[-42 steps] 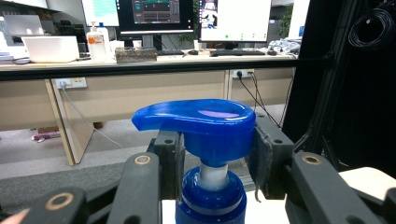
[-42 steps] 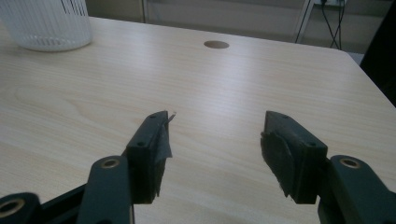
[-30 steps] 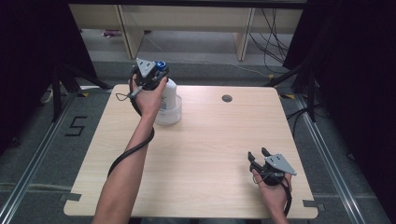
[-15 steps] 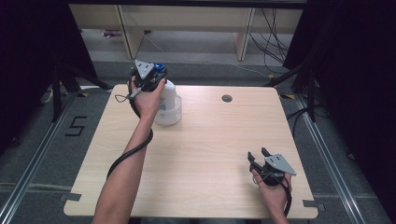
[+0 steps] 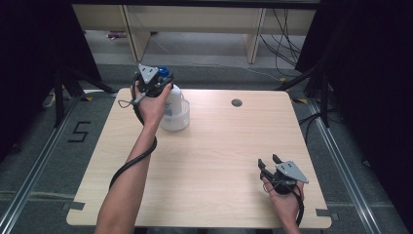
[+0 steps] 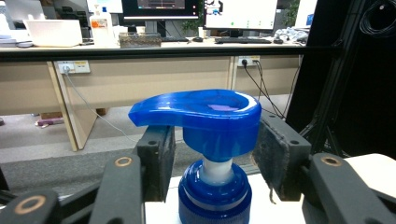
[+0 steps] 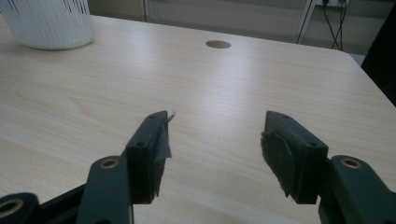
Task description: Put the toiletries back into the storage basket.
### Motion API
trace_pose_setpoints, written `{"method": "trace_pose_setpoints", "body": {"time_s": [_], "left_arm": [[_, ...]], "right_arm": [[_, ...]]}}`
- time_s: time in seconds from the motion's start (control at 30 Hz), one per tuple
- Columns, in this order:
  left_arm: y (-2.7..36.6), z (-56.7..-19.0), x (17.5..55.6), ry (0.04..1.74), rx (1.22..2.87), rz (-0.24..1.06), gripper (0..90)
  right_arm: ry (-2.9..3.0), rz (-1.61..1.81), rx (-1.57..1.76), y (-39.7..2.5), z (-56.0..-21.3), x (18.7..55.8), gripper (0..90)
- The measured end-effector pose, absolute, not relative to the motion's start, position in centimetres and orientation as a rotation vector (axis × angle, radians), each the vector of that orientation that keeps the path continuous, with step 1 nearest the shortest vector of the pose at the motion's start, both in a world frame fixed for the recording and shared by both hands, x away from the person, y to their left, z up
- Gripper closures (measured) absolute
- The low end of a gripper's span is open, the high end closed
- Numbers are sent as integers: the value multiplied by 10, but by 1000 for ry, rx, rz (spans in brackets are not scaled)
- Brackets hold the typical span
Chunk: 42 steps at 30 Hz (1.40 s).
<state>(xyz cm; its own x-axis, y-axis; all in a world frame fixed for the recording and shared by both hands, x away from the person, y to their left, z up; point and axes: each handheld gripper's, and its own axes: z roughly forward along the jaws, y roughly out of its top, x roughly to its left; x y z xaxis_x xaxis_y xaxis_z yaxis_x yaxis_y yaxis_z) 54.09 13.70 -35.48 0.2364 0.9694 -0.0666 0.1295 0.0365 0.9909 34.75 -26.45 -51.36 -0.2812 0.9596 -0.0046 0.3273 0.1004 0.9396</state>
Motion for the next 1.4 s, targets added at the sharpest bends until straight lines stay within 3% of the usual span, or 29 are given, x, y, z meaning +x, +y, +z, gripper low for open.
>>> {"method": "trace_pose_setpoints", "body": {"time_s": [0.4, 1.4], "left_arm": [[140, -354, 535, 1118, 1383, 959, 394], [166, -374, 489, 1091, 1365, 871, 380]], "right_arm": [[1711, 1185, 1275, -264, -513, 347, 415], [1708, 1181, 1271, -264, -514, 347, 414]]}}
